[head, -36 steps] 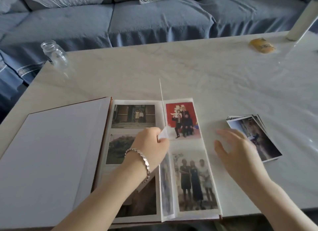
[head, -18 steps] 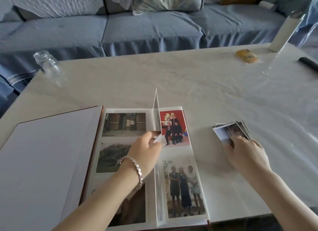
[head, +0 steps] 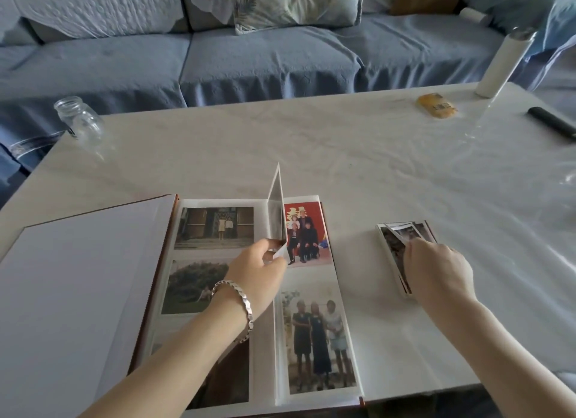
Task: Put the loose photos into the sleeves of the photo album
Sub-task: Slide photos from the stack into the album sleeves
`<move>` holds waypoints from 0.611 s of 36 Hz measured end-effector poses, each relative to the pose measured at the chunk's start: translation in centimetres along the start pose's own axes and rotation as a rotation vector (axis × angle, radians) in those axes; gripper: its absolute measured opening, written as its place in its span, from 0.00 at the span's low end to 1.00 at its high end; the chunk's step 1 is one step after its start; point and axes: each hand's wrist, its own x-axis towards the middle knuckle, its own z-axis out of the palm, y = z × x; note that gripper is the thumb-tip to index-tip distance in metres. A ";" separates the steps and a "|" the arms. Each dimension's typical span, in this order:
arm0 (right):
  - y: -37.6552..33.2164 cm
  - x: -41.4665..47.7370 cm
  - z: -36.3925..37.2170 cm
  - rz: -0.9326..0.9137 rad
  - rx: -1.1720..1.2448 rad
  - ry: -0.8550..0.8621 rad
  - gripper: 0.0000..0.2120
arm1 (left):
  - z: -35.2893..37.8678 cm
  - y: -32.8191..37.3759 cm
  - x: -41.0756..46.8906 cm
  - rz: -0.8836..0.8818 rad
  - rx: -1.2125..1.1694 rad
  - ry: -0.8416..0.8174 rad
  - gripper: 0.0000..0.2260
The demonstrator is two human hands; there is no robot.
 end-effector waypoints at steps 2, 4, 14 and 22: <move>0.0 -0.1 -0.6 -0.004 -0.052 0.006 0.10 | 0.1 0.0 0.1 0.005 0.040 0.014 0.05; 0.0 -0.4 -1.3 -0.008 -0.075 0.041 0.09 | -0.1 0.3 0.0 -0.006 0.077 0.023 0.05; -4.3 -2.1 -3.0 -0.524 0.387 0.778 0.11 | -6.8 -2.9 -0.7 -0.005 0.106 0.074 0.07; -11.4 -2.9 -3.3 -0.809 0.532 0.815 0.14 | -17.1 -9.8 -1.5 -0.261 -0.058 0.267 0.05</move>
